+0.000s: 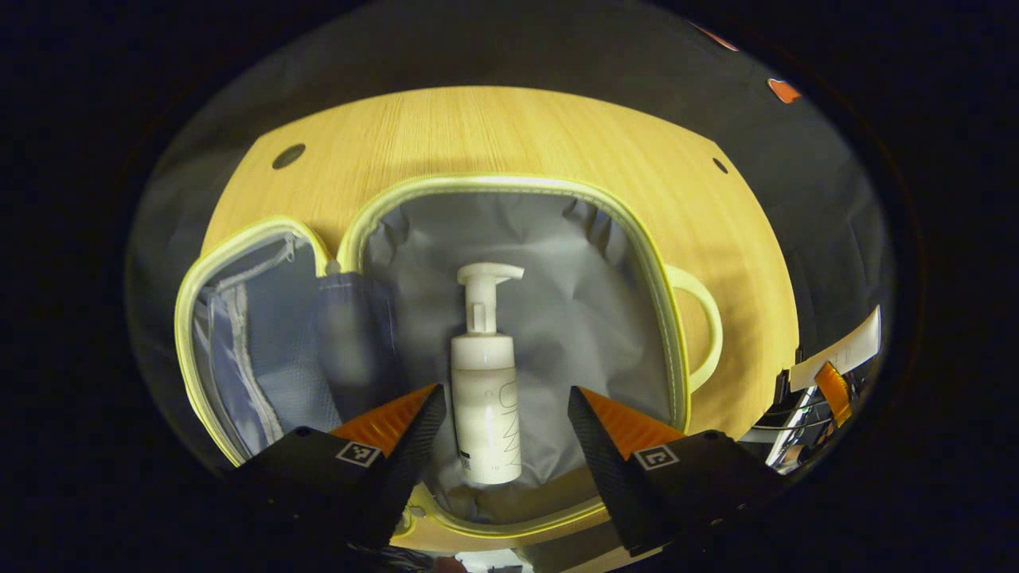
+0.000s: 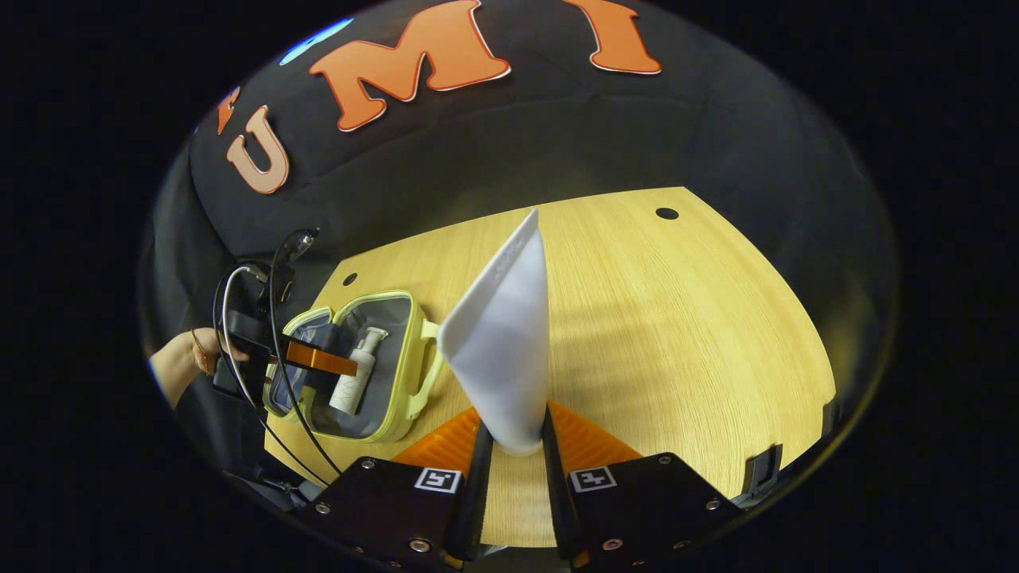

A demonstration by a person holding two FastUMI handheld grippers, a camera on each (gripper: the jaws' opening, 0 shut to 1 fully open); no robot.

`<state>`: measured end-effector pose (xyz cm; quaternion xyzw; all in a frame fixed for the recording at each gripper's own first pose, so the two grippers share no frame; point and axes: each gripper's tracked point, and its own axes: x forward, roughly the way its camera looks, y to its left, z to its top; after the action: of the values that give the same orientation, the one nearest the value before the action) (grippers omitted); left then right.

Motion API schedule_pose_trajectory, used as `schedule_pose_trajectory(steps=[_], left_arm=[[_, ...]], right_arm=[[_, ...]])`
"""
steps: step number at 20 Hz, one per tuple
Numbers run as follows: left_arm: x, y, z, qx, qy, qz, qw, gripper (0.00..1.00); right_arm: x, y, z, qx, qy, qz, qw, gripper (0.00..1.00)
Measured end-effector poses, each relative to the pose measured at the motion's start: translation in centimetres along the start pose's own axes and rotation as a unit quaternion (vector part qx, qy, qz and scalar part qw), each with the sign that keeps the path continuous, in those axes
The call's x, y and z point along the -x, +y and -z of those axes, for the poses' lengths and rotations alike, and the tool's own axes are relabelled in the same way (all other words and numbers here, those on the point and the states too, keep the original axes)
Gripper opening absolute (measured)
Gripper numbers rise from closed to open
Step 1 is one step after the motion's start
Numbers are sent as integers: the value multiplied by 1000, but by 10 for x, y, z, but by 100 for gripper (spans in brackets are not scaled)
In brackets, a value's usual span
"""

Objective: First open the suitcase, pack the skin care products into it, and then close the suitcase.

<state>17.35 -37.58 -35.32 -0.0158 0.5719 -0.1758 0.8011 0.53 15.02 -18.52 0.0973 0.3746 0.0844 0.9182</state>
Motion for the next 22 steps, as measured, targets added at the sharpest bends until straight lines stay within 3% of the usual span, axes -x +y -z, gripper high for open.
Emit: schedule_pose_trajectory(steps=[5, 9, 14, 17, 21, 22], left_arm=[[75, -1, -21, -18, -151, -8, 988, 98], [151, 31, -20, 25, -262, -7, 965, 98], [215, 97, 22, 47, -313, -77, 945, 98], [223, 132, 50, 53, -320, -106, 940, 98], [235, 182, 97, 60, -314, -141, 937, 98], [234, 189, 104, 68, -310, -142, 937, 98]], right_arm=[[11, 56, -37, 20, 21, -56, 998, 36], [10, 129, -50, 43, 73, -117, 989, 36], [-35, 204, -12, 87, 190, -161, 965, 36], [-68, 228, 22, 83, 264, -153, 949, 36], [-122, 226, 65, 73, 336, -102, 933, 36], [-134, 225, 69, 62, 343, -90, 933, 41]])
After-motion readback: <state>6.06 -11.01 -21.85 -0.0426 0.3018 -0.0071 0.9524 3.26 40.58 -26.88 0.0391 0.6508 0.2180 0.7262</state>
